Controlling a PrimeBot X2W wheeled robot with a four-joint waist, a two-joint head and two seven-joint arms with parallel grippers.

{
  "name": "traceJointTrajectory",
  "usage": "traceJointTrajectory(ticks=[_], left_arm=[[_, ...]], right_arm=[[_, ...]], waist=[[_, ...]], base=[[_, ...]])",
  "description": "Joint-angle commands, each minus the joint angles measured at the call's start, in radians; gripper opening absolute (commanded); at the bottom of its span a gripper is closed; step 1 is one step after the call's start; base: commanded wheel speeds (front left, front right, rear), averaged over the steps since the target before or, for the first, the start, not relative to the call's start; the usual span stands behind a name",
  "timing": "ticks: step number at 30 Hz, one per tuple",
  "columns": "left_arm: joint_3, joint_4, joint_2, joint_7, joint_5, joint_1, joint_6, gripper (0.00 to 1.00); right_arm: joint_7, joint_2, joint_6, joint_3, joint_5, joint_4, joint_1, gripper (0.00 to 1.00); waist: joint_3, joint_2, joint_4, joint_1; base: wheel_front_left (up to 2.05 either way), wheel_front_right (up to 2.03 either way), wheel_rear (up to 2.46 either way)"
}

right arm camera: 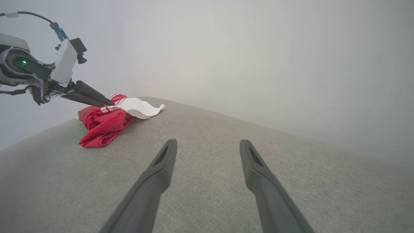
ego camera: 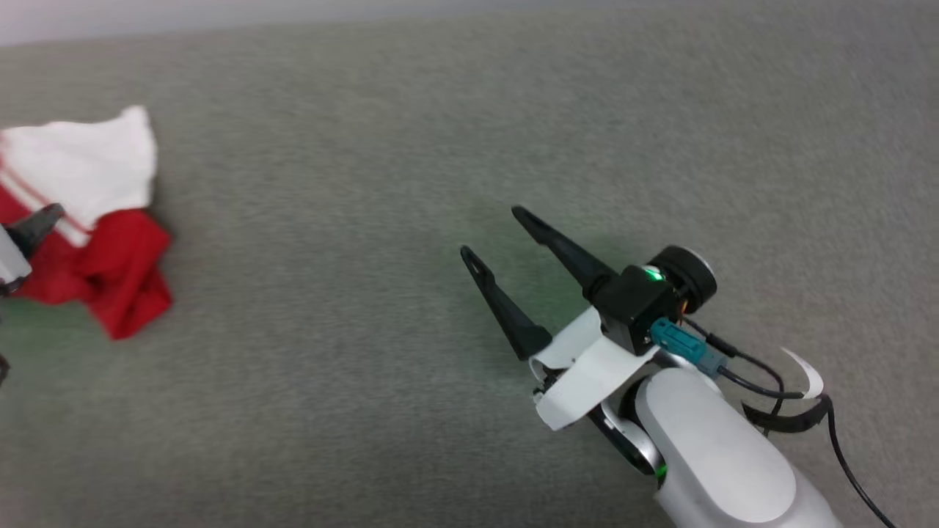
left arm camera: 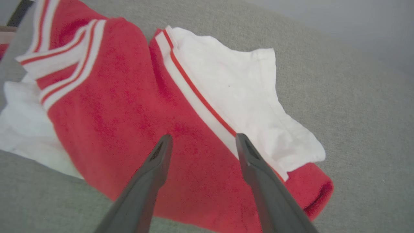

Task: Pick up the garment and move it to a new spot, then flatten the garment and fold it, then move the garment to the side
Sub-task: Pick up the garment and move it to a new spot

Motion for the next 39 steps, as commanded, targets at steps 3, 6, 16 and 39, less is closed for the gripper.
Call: traceJointTrajectory(ticks=[3, 6, 16, 39], left_arm=[[0.002, -0.001, 0.018, 0.031, -0.042, -0.003, 0.0, 1.0], [-0.02, 0.015, 0.029, 0.077, -0.061, 0.012, 0.0, 1.0], [-0.099, 0.065, -0.003, 0.143, -0.082, 0.044, 0.001, 1.0], [-0.187, -0.084, -0.016, -0.189, -0.09, -0.071, 0.001, 0.0]], right_arm=[[0.006, 0.003, 0.0, 0.005, 0.0, -0.026, -0.017, 1.0], [0.01, 0.003, 0.0, 0.006, -0.006, -0.049, -0.011, 1.0], [0.028, 0.003, 0.0, -0.009, -0.024, -0.095, 0.002, 1.0], [0.005, 0.002, 0.0, -0.18, -0.024, -0.106, 0.092, 1.0]], waist=[[0.092, -0.0001, -0.085, 0.0], [0.111, -0.0001, -0.099, 0.0], [0.139, -0.0001, -0.112, 0.0], [-0.011, -0.0001, -0.023, 0.0]], base=[[0.0, 0.0, 0.0], [0.0, 0.0, 0.0], [0.0, 0.0, 0.0], [0.0, 0.0, 0.0]])
